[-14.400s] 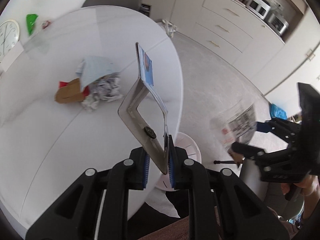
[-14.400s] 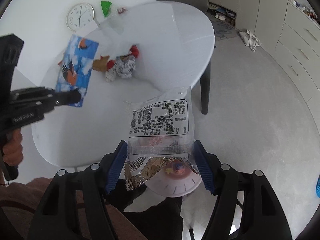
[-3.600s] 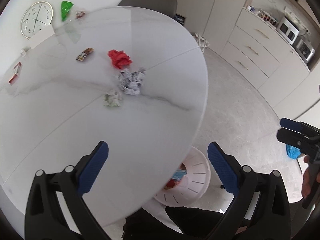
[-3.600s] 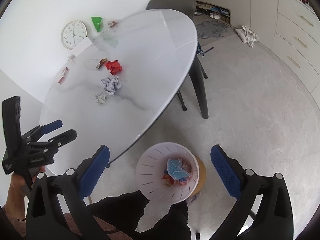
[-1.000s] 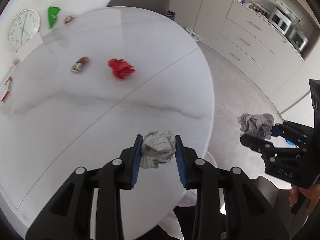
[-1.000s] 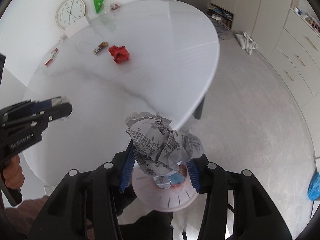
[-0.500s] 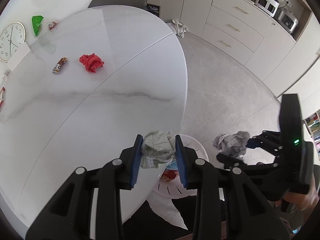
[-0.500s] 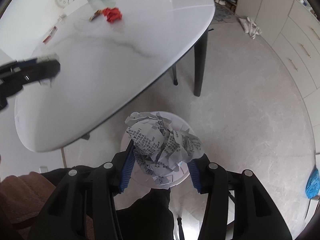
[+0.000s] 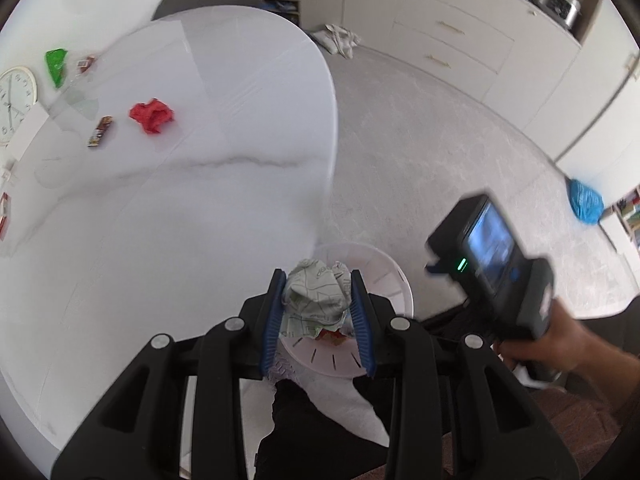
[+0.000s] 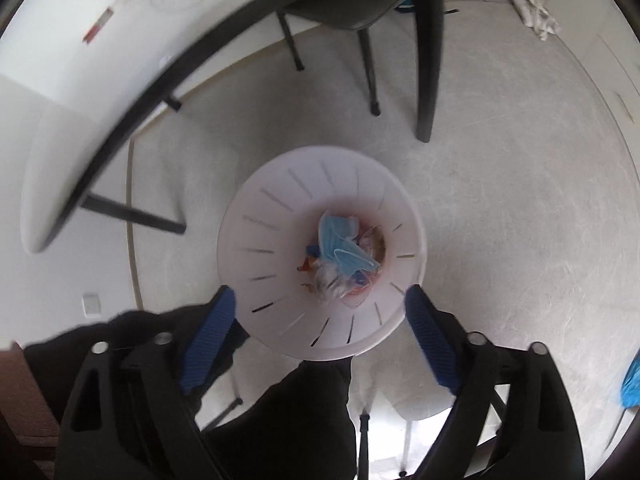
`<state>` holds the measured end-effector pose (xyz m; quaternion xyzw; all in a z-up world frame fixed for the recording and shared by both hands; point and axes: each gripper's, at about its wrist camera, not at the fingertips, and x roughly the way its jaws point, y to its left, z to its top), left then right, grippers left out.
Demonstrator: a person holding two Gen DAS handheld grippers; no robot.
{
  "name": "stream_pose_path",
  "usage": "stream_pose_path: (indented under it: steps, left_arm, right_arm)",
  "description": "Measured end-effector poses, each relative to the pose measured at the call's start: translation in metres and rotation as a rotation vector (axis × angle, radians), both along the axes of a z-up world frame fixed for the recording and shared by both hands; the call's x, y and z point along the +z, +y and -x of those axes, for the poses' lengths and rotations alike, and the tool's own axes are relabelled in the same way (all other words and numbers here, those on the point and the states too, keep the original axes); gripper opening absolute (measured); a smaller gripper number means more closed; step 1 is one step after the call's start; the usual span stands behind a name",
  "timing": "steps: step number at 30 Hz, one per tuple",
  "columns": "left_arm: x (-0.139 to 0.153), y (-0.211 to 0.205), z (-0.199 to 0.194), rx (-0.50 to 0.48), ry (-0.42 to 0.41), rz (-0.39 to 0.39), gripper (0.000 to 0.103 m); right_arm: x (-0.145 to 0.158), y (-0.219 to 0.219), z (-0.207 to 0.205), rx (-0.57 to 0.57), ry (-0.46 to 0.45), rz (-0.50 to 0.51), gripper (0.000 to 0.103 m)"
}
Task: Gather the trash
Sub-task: 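Carry both papers over the white bin and open both tools, then move both open tools back over the table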
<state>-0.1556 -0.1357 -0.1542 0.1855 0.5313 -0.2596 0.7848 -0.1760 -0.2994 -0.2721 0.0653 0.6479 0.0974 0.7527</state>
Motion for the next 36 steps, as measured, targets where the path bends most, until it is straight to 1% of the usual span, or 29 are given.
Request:
stream_pose_path:
  steps: [1,4,6,7,8,9,11,14,17,20,22,29,32,36]
  left_arm:
    - [-0.005,-0.005,0.004,-0.019,0.003,-0.013,0.032]
    - [-0.022,-0.019,0.015,-0.072,0.024,-0.034,0.032]
    - [-0.038,-0.028,0.021,-0.098,0.05,-0.049,0.035]
    - [-0.045,-0.031,0.022,-0.108,0.069,-0.056,0.043]
    - [-0.051,-0.035,0.023,-0.115,0.085,-0.065,0.057]
    - [-0.057,-0.037,0.024,-0.118,0.087,-0.078,0.063]
    - [-0.064,-0.043,0.026,-0.127,0.07,-0.098,0.076]
    - [-0.066,-0.048,0.027,-0.126,0.063,-0.114,0.084]
    - [-0.06,-0.049,0.027,-0.106,0.061,-0.097,0.09]
    - [-0.049,-0.049,0.024,-0.085,0.052,-0.072,0.093]
    - [-0.043,-0.047,0.019,-0.068,0.044,-0.071,0.095]
    - [-0.026,-0.038,0.006,-0.032,0.012,-0.055,0.095]
    - [-0.018,-0.026,-0.003,-0.005,0.0,-0.044,0.095]
    - [-0.003,-0.005,-0.022,0.058,-0.03,-0.036,0.095]
  right_arm:
    - [0.007,-0.007,0.001,-0.02,-0.014,0.007,0.096]
    - [0.025,-0.03,0.007,-0.069,-0.04,0.01,0.096]
    - [0.036,-0.046,0.01,-0.095,-0.056,0.009,0.096]
    - [0.042,-0.052,0.012,-0.106,-0.063,0.007,0.096]
    - [0.046,-0.058,0.012,-0.113,-0.068,0.006,0.096]
    - [0.049,-0.062,0.012,-0.119,-0.072,0.006,0.096]
    - [0.053,-0.069,0.012,-0.122,-0.072,-0.005,0.096]
    - [0.056,-0.074,0.012,-0.115,-0.067,-0.007,0.096]
    - [0.058,-0.074,0.013,-0.106,-0.062,0.003,0.096]
    - [0.06,-0.073,0.014,-0.104,-0.068,-0.003,0.096]
    - [0.062,-0.073,0.013,-0.105,-0.074,-0.004,0.096]
    - [0.073,-0.071,0.006,-0.118,-0.099,-0.016,0.096]
    - [0.086,-0.066,-0.001,-0.118,-0.134,-0.01,0.096]
    - [0.12,-0.054,-0.015,-0.134,-0.233,-0.011,0.096]
